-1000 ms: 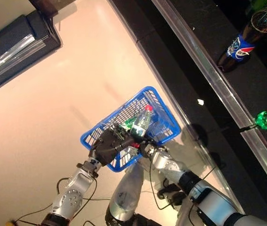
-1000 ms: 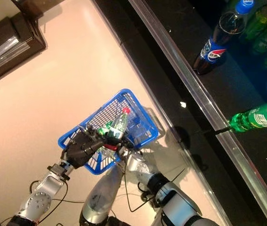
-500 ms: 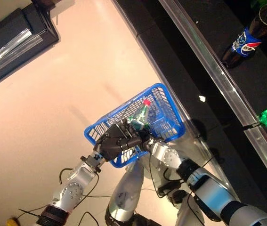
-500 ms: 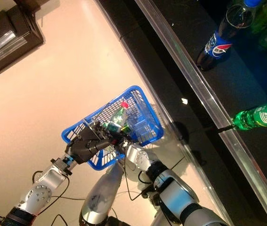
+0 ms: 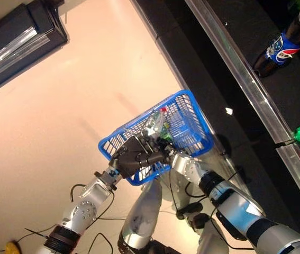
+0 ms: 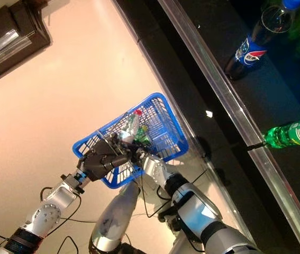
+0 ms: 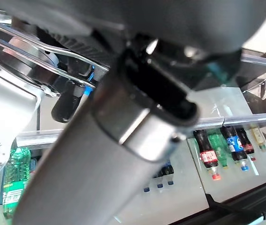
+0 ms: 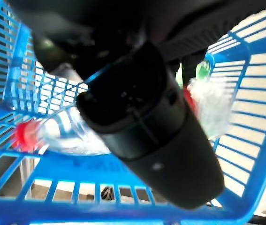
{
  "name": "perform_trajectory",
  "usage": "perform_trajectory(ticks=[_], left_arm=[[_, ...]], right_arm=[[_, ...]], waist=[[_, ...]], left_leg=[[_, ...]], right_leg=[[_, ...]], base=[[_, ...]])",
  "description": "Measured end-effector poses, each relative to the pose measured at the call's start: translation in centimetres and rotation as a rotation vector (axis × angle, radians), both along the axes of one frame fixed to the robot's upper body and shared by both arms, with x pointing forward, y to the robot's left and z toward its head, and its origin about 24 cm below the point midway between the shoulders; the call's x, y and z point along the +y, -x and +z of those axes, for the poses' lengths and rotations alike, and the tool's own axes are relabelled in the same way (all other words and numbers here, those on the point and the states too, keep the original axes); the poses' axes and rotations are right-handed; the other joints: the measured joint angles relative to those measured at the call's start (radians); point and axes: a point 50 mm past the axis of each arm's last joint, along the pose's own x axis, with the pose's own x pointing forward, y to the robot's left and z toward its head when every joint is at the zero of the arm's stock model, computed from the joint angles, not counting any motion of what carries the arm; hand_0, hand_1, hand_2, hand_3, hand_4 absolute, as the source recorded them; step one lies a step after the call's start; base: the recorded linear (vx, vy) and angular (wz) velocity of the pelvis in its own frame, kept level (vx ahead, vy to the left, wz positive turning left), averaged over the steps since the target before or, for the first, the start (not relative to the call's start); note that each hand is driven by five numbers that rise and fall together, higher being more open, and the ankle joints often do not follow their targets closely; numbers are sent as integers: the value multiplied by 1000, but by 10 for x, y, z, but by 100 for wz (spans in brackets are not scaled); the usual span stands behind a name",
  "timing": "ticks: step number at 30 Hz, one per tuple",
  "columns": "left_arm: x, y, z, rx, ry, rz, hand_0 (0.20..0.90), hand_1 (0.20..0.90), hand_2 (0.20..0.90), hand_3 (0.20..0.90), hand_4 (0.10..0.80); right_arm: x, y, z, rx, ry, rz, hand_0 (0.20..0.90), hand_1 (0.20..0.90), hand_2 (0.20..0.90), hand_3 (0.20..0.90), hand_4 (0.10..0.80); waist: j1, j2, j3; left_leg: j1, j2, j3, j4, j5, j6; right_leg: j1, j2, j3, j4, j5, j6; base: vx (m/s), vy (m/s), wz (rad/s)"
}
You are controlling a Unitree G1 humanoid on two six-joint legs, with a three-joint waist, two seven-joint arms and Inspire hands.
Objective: Pick up the drink and place into the basket.
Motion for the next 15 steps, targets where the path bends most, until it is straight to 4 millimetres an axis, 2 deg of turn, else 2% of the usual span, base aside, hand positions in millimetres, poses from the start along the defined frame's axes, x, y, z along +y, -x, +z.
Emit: perform_trajectory(ticks=[8, 15], left_arm=[[11, -2, -9, 61, -59, 47, 300, 300, 300, 200, 100], [13, -2, -8, 59, -61, 51, 300, 300, 300, 200, 100]], right_arm=[[5, -14, 29, -129, -118, -22, 900, 900, 900, 900, 800], [-3, -18, 43, -207, -184, -40, 900, 900, 900, 900, 800]], waist=[[-2, -11, 0], [-12, -22, 0]], left_leg=[[-4, 2, 1, 3, 2, 2], [-7, 5, 4, 3, 4, 6]], right_leg=[[-1, 1, 0, -4, 7, 0], [-2, 4, 1, -17, 19, 2]], base=[[-18, 0, 0], [-29, 0, -1]])
